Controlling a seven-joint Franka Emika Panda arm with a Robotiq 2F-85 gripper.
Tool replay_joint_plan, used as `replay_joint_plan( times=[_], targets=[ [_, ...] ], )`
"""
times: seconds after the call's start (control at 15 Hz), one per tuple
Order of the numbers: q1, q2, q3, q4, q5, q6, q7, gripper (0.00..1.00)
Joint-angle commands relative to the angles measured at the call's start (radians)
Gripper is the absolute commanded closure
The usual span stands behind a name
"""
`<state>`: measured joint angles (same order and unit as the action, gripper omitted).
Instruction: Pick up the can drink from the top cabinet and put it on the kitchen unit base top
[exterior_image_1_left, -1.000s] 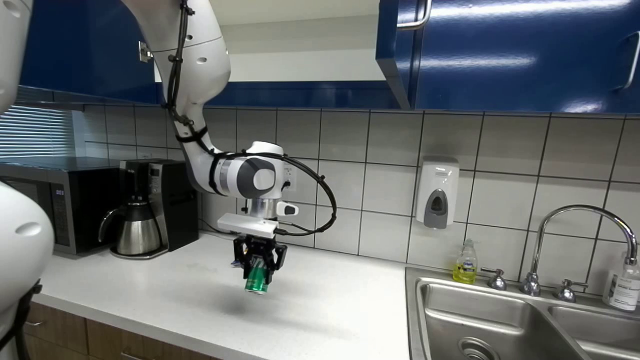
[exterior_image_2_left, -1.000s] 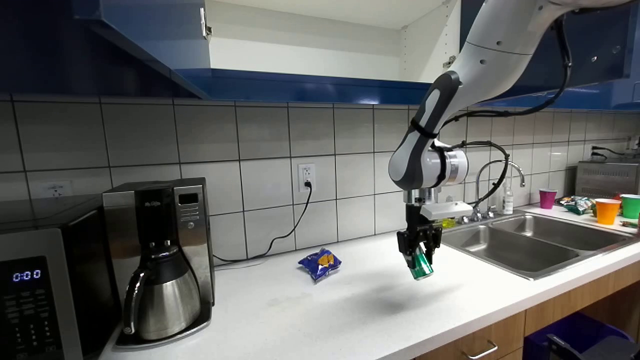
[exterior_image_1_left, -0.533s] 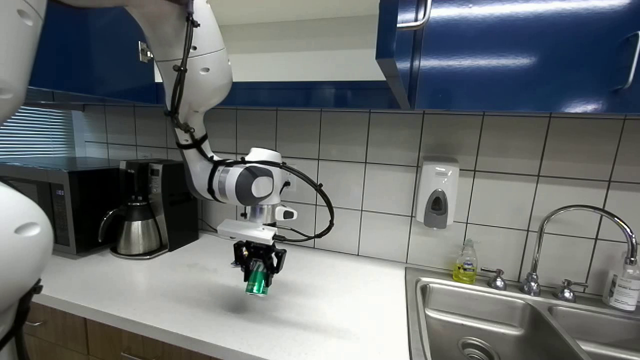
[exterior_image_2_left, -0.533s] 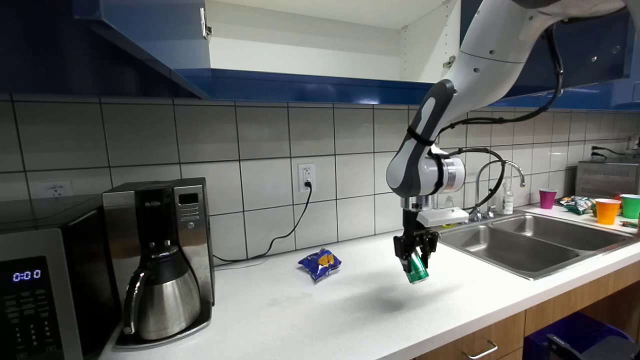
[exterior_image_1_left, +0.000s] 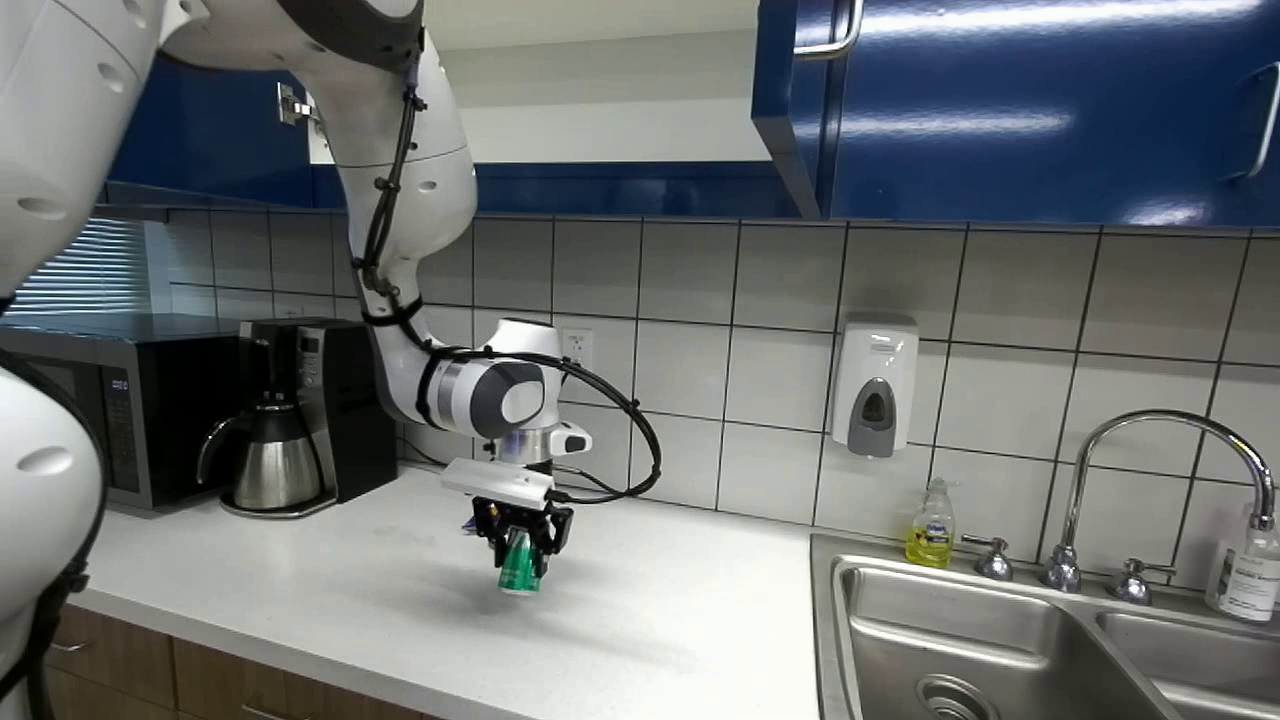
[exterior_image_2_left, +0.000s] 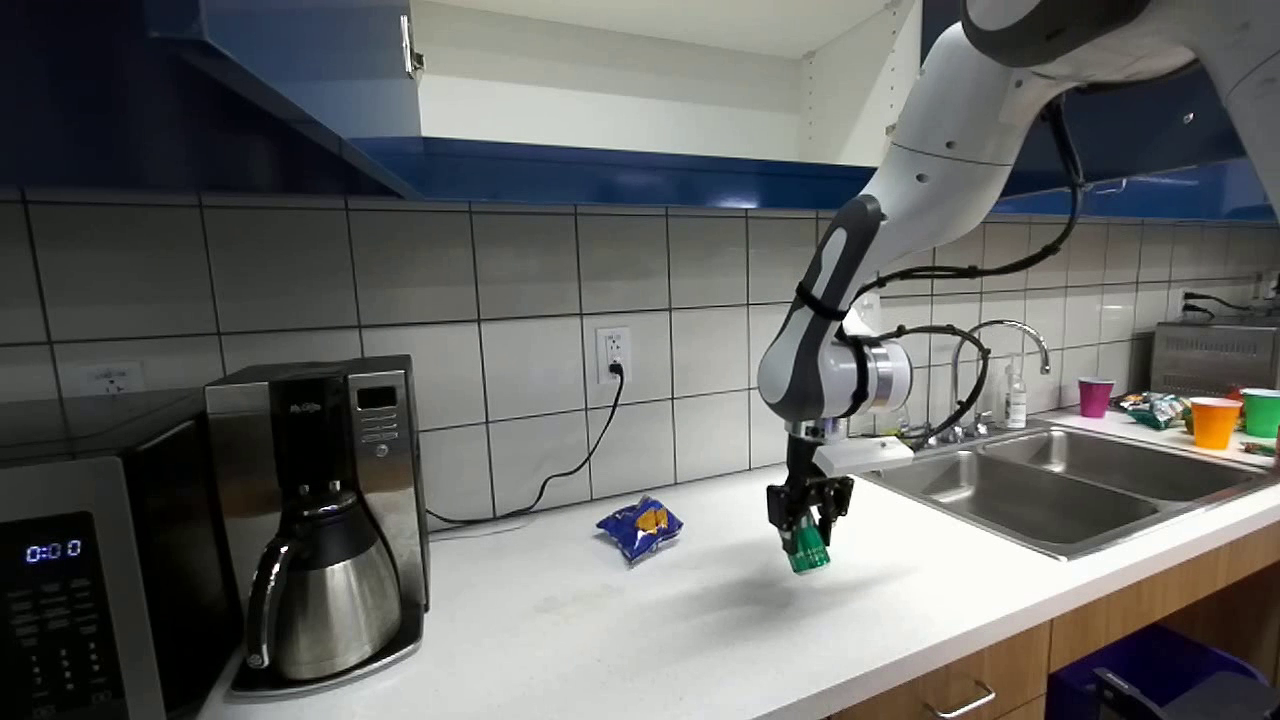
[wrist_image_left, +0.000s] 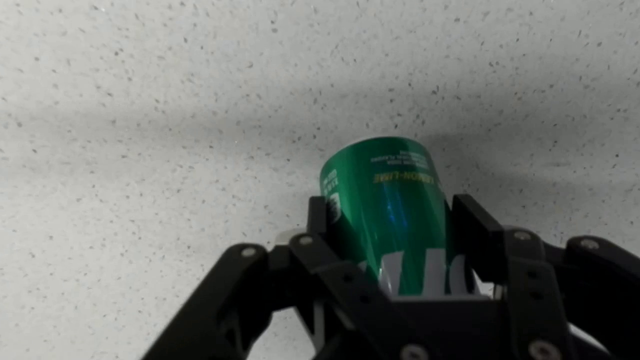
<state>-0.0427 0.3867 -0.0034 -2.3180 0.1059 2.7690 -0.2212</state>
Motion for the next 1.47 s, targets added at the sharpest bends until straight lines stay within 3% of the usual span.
replay_joint_plan(
  times=[0.0, 0.47, 1.4],
  targets=[
    [-0.024, 0.03, 0.038, 0.024, -0.004, 0.078, 0.012, 0.61],
    [-0.043, 0.065, 0.082, 0.019, 0.0, 0.223, 0.036, 0.61],
    [-0.159, 0.134, 0.21, 0.018, -0.022, 0.425, 0.071, 0.61]
  ],
)
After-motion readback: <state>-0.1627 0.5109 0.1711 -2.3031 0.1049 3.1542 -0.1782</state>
